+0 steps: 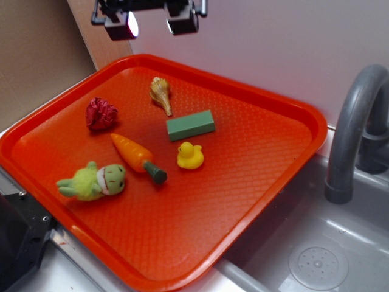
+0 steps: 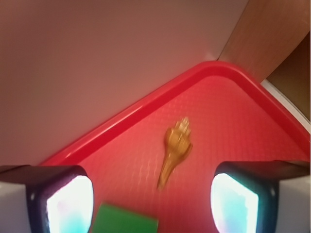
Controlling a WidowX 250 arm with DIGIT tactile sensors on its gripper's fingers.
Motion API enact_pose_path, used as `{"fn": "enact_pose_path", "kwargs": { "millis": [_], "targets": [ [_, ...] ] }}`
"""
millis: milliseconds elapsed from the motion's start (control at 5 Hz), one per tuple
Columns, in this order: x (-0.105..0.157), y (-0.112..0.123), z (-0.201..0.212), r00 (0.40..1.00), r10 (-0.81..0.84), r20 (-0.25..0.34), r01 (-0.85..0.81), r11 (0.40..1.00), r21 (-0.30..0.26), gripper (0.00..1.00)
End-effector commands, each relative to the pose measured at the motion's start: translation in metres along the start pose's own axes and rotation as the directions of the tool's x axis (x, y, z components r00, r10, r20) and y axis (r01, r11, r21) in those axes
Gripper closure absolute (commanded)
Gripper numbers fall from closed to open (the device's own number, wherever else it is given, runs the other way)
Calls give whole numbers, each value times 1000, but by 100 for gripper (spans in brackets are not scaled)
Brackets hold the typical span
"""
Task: Grab the shell.
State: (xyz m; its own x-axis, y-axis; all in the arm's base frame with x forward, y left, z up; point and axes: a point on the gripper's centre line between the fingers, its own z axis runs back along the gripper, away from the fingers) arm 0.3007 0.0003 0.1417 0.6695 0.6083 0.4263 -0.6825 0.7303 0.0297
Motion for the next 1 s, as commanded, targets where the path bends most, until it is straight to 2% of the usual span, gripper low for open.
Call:
{"fn": "enact_pose_path", "kwargs": {
  "millis": [0,400,600,800],
  "targets": [
    [22,19,-57,985,135,110,-143,987,68,0],
    [27,21,-100,986,146,82,-153,984,89,0],
    [23,32,-111,992,126,-12,-124,989,83,0],
    [20,38,-110,992,117,-49,-114,992,63,0]
  ]
}}
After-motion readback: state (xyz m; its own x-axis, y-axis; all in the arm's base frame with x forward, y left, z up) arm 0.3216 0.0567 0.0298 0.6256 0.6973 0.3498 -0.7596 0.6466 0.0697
